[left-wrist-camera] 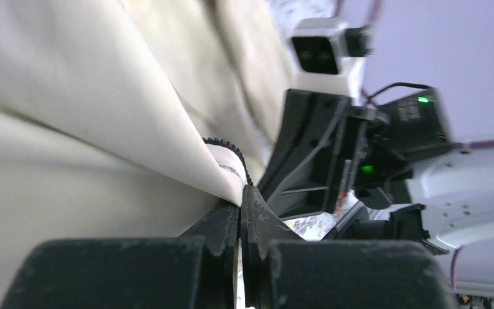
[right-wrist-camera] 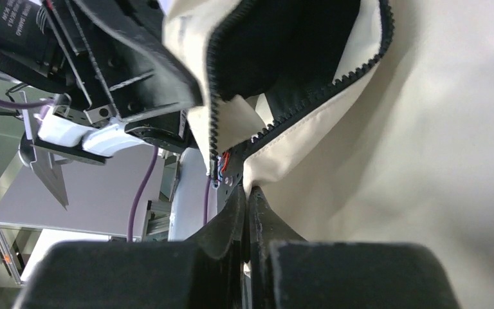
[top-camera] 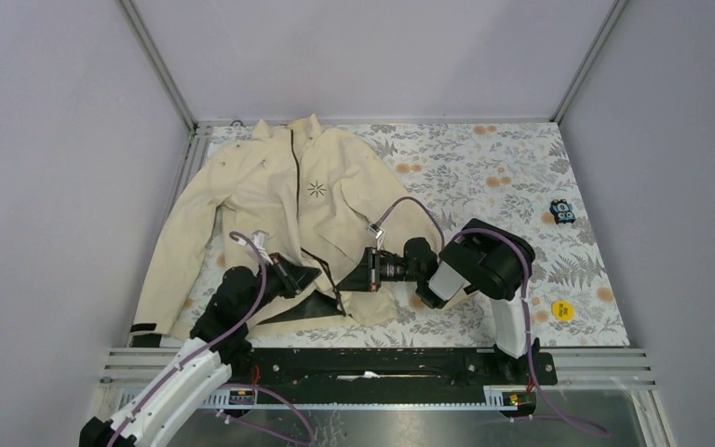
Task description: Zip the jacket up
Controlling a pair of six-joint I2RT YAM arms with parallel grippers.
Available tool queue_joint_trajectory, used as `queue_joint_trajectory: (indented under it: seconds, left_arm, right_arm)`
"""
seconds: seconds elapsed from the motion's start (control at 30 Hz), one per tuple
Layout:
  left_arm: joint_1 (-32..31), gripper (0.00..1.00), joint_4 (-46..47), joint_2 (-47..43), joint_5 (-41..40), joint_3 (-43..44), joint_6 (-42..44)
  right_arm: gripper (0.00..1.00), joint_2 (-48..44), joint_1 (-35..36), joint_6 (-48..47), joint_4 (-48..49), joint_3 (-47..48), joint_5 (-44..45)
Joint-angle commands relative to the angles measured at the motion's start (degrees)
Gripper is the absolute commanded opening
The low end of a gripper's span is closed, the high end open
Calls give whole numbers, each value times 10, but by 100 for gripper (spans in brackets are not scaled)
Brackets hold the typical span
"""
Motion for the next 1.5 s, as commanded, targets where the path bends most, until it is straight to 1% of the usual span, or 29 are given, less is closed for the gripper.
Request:
queue_joint_trajectory:
  seconds: [0.0,0.07,0.17,0.3,0.47,0.57,0.67,0.93,1.47]
  left_arm:
    - [-2,0,147,-74,59,-44,40]
    - [-3,0,165,-104,67,-63,34]
    - [-2,0,149,-131,66,-65,40]
    - [-2,0,139,-127,67,-61,45]
    - [-2,0,114,-116,45,-52,44]
    - [-2,0,77,-133,22,-46,41]
    - [-2,0,65,-158,8,-51,37]
    - [-2,0,80,-160,6,-59,33]
    - [-2,0,88,-167,6,-68,27]
  right_arm:
    - [0,-43,4,4,84,10,-14]
    - [0,-55,4,2,85,12,-13]
    - [0,-77,3,-8,87,9,-13]
    - [0,-99,-6,-13,89,-9,4]
    - [0,-104,-19,-27,92,-30,7]
    - [0,-105,-26,-34,95,-33,0]
    - [0,-106,-26,-39,96,-29,-16]
    - [0,-99,-23,-34,97,-6,-49]
    - [0,-84,-3,-30,97,13,-38]
